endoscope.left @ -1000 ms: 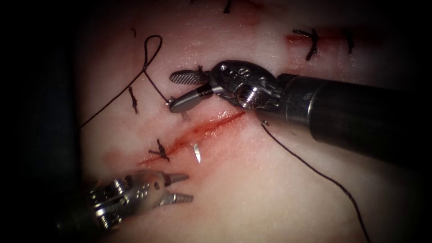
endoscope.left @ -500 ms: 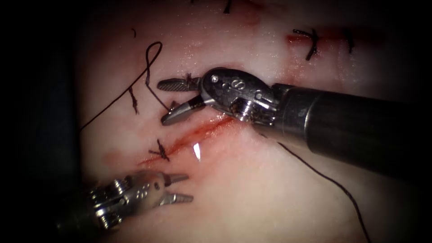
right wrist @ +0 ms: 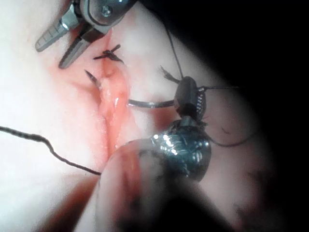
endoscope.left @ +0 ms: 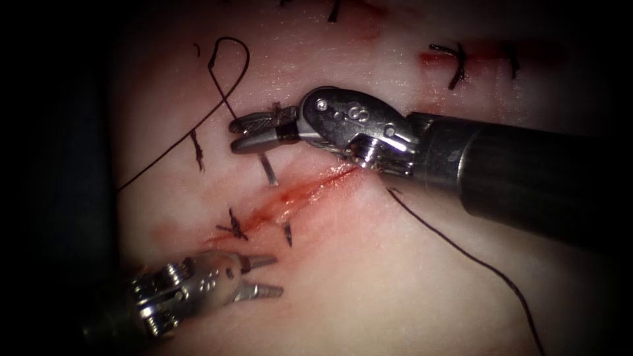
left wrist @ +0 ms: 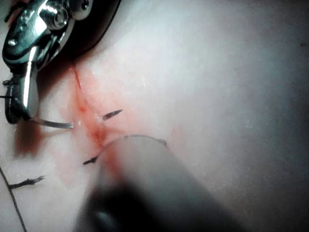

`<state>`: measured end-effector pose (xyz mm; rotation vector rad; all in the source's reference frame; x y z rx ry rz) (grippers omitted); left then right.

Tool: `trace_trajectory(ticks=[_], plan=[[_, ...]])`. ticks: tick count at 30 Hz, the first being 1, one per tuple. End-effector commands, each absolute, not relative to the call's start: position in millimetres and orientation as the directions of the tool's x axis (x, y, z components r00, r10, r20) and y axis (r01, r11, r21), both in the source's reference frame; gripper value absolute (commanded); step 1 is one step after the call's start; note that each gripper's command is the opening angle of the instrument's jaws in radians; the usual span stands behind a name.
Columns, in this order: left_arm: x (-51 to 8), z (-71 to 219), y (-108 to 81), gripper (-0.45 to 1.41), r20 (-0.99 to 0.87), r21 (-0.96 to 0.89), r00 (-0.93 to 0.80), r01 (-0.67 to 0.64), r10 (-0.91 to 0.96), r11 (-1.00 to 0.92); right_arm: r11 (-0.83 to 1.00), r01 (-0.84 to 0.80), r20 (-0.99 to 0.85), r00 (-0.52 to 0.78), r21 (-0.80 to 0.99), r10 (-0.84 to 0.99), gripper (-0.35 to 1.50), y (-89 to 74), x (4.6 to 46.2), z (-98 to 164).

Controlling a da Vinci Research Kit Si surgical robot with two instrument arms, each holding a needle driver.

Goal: Wound Closure
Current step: With the right tool, throw the needle through the skin above the cut.

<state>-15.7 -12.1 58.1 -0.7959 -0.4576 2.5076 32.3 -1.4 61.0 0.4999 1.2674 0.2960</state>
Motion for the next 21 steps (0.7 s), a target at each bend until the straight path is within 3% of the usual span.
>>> trace_trajectory(ticks=[1,8,21], plan=[[-16.2,58.6,-11.7,0.44,-0.453,-0.439,-0.723,-0.329,0.522,-0.836,0.825,0.046,-0.79,0.321,0.564,0.522,-0.35,-1.8,32.7,61.7],[-16.2,58.5,-11.7,0.45,-0.453,-0.44,-0.723,-0.329,0.523,-0.836,0.682,0.078,-0.652,0.388,0.727,0.652,-0.35,-4.6,32.0,61.8],[-16.1,58.3,-11.3,0.46,-0.452,-0.432,-0.721,-0.339,0.526,-0.836,0.553,0.114,-0.532,0.484,0.825,0.695,-0.35,-8.1,31.0,62.1]])
